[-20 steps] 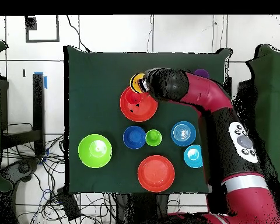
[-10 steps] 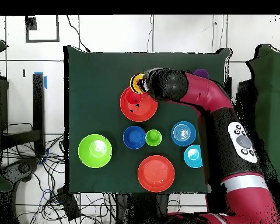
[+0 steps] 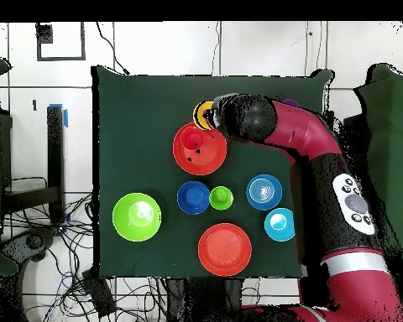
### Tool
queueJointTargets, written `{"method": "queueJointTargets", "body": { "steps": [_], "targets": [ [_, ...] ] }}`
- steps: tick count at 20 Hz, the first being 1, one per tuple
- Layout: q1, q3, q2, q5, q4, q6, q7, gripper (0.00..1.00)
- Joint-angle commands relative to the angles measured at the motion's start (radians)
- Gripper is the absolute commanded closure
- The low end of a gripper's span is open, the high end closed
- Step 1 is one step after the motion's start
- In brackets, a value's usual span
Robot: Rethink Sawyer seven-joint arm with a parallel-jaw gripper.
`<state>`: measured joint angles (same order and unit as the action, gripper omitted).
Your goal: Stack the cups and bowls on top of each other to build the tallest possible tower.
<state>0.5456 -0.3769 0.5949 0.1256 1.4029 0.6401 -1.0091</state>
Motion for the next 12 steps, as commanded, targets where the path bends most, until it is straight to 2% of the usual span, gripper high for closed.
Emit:
{"method": "queueJointTargets", "body": {
  "steps": [1,6,12],
  "targets": [
    [-0.041,0.034,-0.034,0.068,-0.059,0.087,-0.066,1.0],
    [-0.043,0.038,-0.038,0.07,-0.08,0.11,-0.053,1.0],
    [-0.028,0.03,-0.041,0.074,-0.048,0.073,-0.044,1.0]
  ]
}}
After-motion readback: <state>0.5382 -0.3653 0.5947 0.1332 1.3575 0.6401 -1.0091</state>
